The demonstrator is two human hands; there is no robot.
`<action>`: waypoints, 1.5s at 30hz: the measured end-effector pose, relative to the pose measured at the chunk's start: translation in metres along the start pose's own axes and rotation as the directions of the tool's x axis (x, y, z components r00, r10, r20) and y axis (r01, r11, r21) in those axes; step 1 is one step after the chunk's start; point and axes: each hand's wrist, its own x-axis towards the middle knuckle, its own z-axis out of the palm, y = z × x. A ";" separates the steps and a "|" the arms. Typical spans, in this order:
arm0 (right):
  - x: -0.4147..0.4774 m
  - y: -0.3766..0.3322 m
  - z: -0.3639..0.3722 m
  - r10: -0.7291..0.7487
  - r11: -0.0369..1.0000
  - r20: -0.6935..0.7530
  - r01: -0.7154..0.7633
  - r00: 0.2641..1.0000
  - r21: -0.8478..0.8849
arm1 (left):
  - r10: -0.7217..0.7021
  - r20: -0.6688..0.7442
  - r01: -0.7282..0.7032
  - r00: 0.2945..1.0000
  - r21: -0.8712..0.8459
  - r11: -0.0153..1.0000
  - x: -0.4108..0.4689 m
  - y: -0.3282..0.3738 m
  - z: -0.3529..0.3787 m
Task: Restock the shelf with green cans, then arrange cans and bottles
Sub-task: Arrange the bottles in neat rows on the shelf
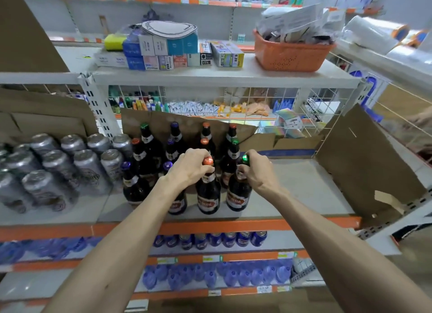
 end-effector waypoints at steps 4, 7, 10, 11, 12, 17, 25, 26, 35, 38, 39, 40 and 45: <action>0.003 0.001 0.002 -0.023 1.000 0.006 0.023 1.000 0.007 | -0.033 -0.007 0.033 0.999 0.012 0.999 0.004 -0.002 0.003; 0.006 0.003 0.005 -0.027 1.000 0.016 0.027 1.000 0.012 | -0.047 -0.013 0.047 0.999 0.016 0.999 0.009 -0.004 0.004; 0.009 0.005 0.012 -0.037 0.999 0.033 0.037 0.999 0.018 | -0.067 0.003 0.067 0.998 0.014 0.998 0.013 -0.008 0.007; 0.010 0.007 0.015 -0.035 0.999 0.040 0.034 0.999 0.026 | -0.074 0.010 0.074 0.997 0.017 0.997 0.014 -0.010 0.009; 0.010 0.008 0.018 -0.033 0.999 0.049 0.031 0.998 0.037 | -0.079 0.015 0.079 0.997 0.020 0.997 0.014 -0.013 0.012; 0.015 0.013 0.024 -0.030 0.999 0.061 0.028 0.998 0.042 | -0.099 -0.012 0.099 0.995 -0.012 0.995 0.016 -0.017 0.022; 0.018 0.014 0.019 -0.068 0.996 0.115 0.075 0.991 -0.052 | -0.083 0.094 0.084 0.992 -0.013 0.996 0.019 -0.018 0.013; 0.017 0.013 0.018 -0.071 0.995 0.126 0.080 0.990 -0.066 | -0.071 0.108 0.074 0.992 -0.025 0.997 0.019 -0.019 0.012; 0.014 0.001 0.016 -0.132 0.941 0.031 0.135 0.991 -0.311 | -0.043 0.083 0.039 0.996 0.053 0.998 0.019 -0.012 0.012; 0.016 0.002 0.017 -0.149 0.942 0.046 0.156 0.988 -0.297 | -0.067 0.037 0.065 0.997 0.040 0.997 0.017 -0.010 0.015; 0.017 0.003 0.017 -0.156 0.944 0.052 0.164 0.986 -0.286 | -0.067 0.016 0.066 0.998 0.044 0.997 0.016 -0.008 0.017; 0.018 0.005 0.017 -0.162 0.946 0.060 0.172 0.985 -0.273 | -0.065 -0.005 0.066 0.998 0.048 0.997 0.016 -0.007 0.020; 0.022 0.012 0.013 -0.151 0.965 0.121 0.173 0.981 -0.198 | -0.091 -0.030 0.092 0.995 0.021 0.996 0.013 -0.005 0.022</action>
